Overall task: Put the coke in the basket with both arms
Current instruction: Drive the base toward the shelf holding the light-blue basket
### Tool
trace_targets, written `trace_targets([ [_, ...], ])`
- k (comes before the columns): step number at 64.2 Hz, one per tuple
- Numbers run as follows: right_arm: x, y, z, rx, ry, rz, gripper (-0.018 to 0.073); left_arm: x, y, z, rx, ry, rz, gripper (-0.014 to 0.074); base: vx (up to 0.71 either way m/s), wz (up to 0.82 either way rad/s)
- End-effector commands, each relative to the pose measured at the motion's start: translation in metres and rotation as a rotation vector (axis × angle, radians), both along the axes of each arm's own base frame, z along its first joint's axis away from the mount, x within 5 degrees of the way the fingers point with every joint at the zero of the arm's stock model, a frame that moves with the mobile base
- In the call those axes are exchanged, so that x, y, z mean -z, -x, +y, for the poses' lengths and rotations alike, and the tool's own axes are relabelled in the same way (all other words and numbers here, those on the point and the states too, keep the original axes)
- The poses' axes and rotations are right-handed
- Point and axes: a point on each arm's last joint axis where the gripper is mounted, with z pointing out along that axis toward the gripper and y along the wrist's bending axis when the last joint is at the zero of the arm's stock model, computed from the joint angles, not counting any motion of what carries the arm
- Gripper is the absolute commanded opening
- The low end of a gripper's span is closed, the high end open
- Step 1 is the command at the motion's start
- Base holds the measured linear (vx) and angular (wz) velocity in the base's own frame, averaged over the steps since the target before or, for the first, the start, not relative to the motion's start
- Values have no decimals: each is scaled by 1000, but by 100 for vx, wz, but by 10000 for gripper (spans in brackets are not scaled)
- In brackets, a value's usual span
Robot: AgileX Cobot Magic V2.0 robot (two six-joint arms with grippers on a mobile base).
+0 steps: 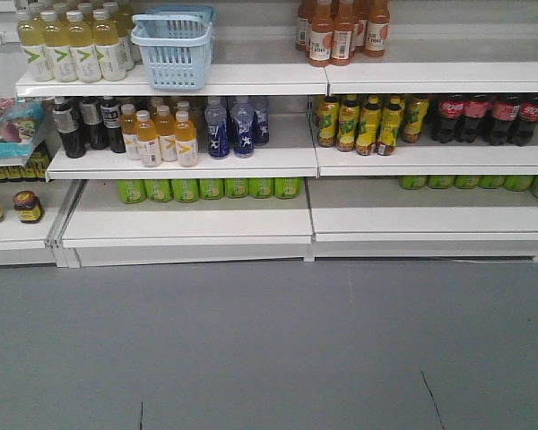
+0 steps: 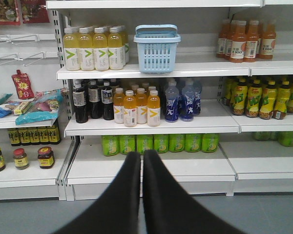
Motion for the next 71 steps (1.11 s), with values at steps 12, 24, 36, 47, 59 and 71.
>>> trace_targets([
  [12,-5,0,0,2,8,-76,-10,-18,0,-1,6,8,-105,-6,11,1],
  [24,-5,0,0,2,8,-76,-10,-18,0,-1,6,8,-105,-6,10,8],
  [36,-5,0,0,2,8,-76,-10,-18,0,-1,6,8,-105,-6,8,2],
  [47,-5,0,0,2,8,-76,-10,-18,0,-1,6,8,-105,-6,6,-7],
  [59,-5,0,0,2,8,-76,-10,-18,0,-1,6,8,-105,-6,4,-6],
  [71,-5,0,0,2,8,-76,-10,-18,0,-1,6,8,-105,-6,6,-12],
])
